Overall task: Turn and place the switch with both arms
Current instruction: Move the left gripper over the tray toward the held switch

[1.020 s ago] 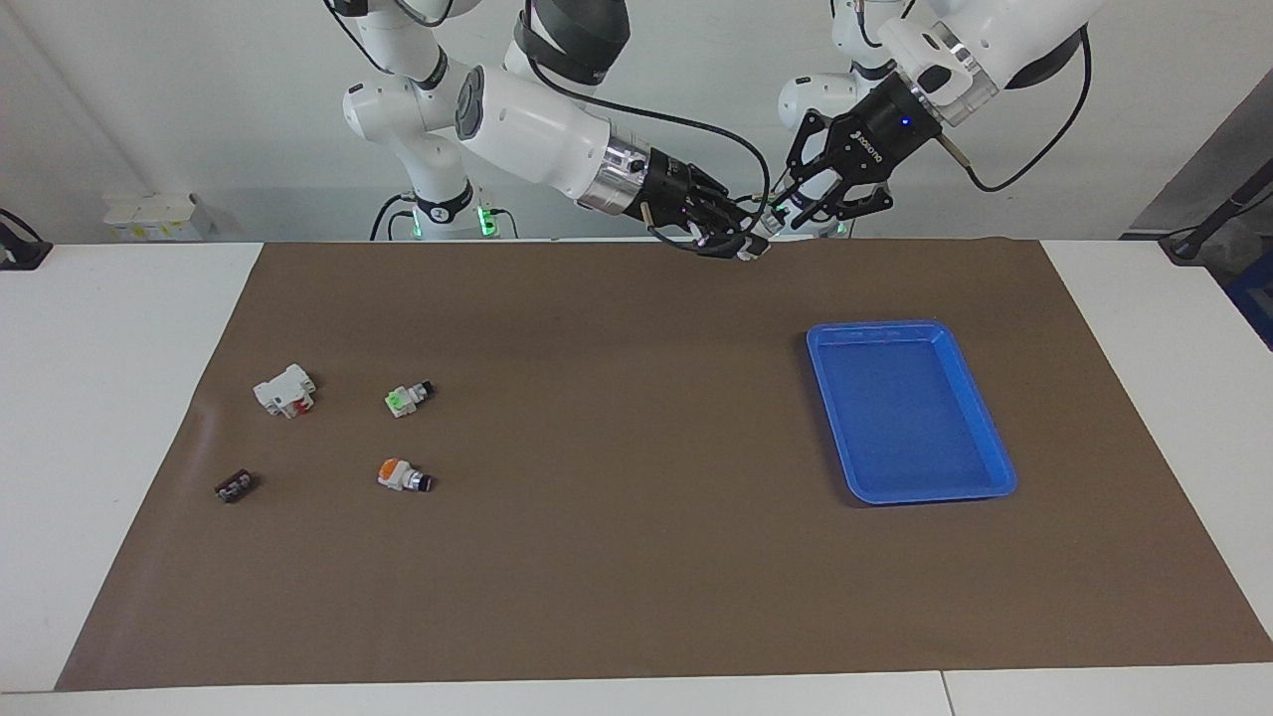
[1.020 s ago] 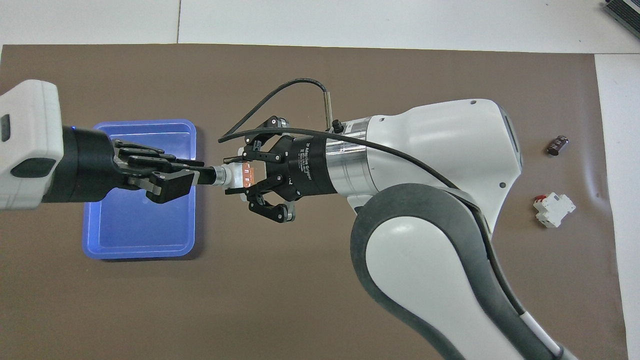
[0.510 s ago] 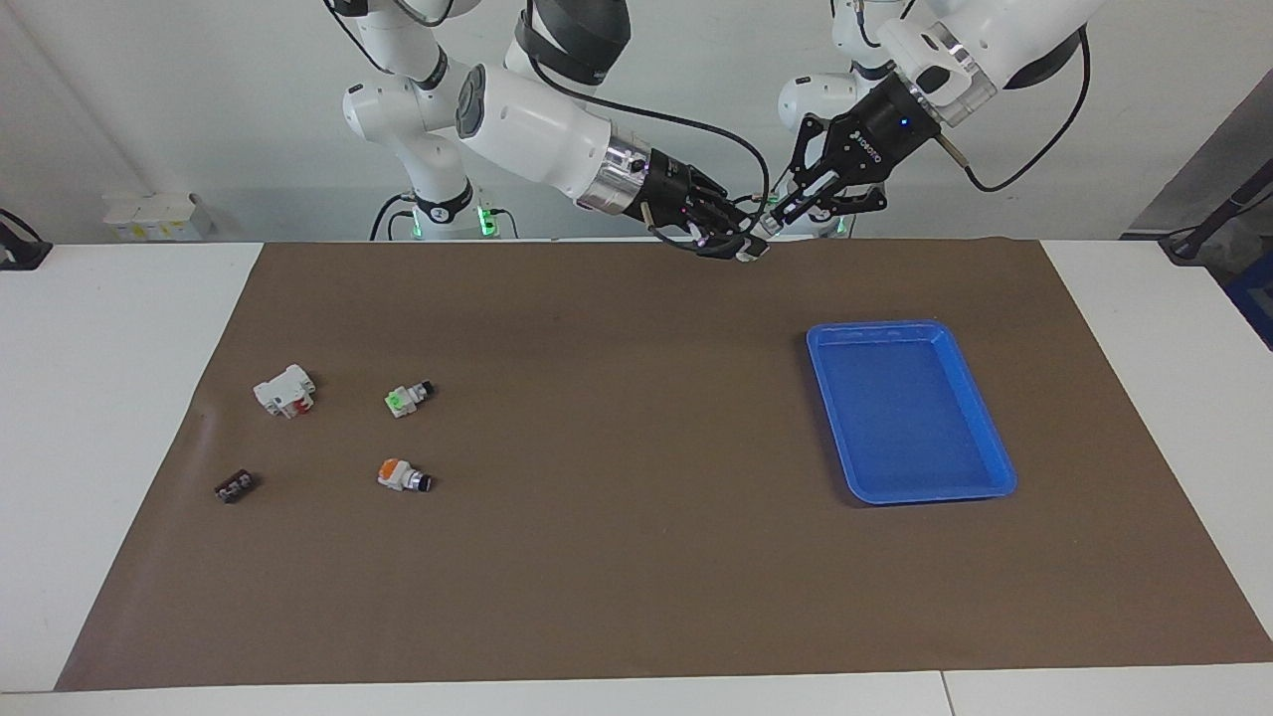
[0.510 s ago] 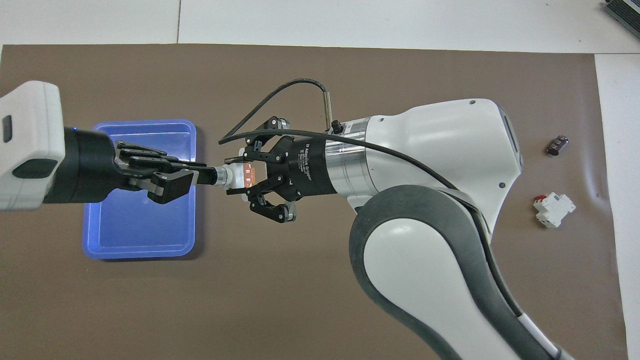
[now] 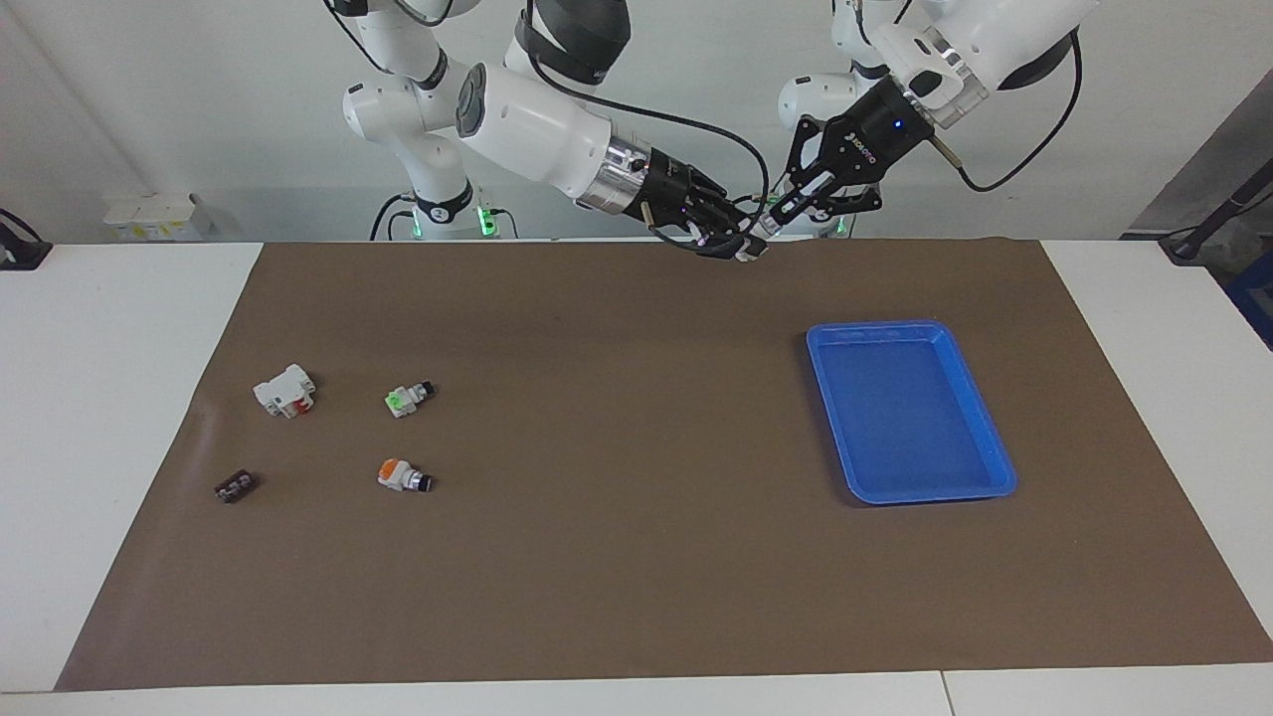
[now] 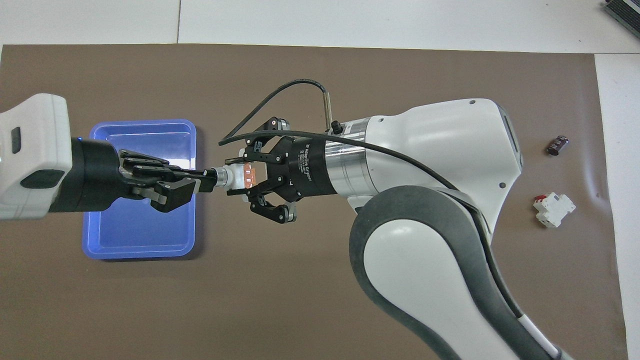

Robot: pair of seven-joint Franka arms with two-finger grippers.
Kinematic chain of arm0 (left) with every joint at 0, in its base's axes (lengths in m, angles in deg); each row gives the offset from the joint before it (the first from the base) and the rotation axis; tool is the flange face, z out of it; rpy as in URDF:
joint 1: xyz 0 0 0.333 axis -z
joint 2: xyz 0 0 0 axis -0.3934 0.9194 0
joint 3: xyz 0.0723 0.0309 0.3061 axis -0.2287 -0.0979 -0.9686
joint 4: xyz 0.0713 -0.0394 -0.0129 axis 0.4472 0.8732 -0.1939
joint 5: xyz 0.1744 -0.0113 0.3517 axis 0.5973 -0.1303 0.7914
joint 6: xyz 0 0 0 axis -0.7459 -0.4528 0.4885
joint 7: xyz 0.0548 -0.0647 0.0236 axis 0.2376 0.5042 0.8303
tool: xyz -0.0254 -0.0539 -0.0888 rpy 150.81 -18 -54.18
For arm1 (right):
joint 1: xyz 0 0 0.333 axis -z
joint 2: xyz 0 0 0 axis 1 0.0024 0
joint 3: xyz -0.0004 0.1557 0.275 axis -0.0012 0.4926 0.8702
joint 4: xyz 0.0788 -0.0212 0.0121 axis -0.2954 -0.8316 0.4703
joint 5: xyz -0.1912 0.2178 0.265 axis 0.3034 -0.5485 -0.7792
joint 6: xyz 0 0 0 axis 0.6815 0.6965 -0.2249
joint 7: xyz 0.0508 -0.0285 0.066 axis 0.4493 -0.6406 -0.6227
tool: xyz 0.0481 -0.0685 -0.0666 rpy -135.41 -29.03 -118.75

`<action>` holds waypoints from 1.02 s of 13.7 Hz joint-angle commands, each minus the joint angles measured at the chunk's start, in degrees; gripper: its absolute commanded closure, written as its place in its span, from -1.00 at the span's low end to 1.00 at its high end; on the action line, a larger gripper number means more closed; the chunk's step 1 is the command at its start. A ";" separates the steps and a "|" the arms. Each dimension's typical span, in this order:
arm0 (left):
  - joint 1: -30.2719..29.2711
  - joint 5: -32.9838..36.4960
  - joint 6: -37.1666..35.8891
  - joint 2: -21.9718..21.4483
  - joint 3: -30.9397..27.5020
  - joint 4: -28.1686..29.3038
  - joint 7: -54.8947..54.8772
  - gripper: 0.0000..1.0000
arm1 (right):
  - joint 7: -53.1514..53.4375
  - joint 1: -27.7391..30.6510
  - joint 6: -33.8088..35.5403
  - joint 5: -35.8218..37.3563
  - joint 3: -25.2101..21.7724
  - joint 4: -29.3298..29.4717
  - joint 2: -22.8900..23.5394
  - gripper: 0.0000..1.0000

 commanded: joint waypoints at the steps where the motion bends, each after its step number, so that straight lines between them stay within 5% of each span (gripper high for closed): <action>1: 0.95 -0.78 0.91 -1.96 -0.39 2.24 3.71 1.00 | 1.86 0.30 0.16 1.12 0.30 0.53 -0.27 1.00; 8: 1.65 0.00 0.03 -2.48 -0.31 1.45 20.50 1.00 | 1.86 0.30 0.16 1.12 0.30 0.53 -0.27 1.00; 14: 1.65 5.11 -0.15 -3.19 1.72 1.19 45.18 1.00 | 1.86 0.30 0.16 1.12 0.30 0.44 -0.27 1.00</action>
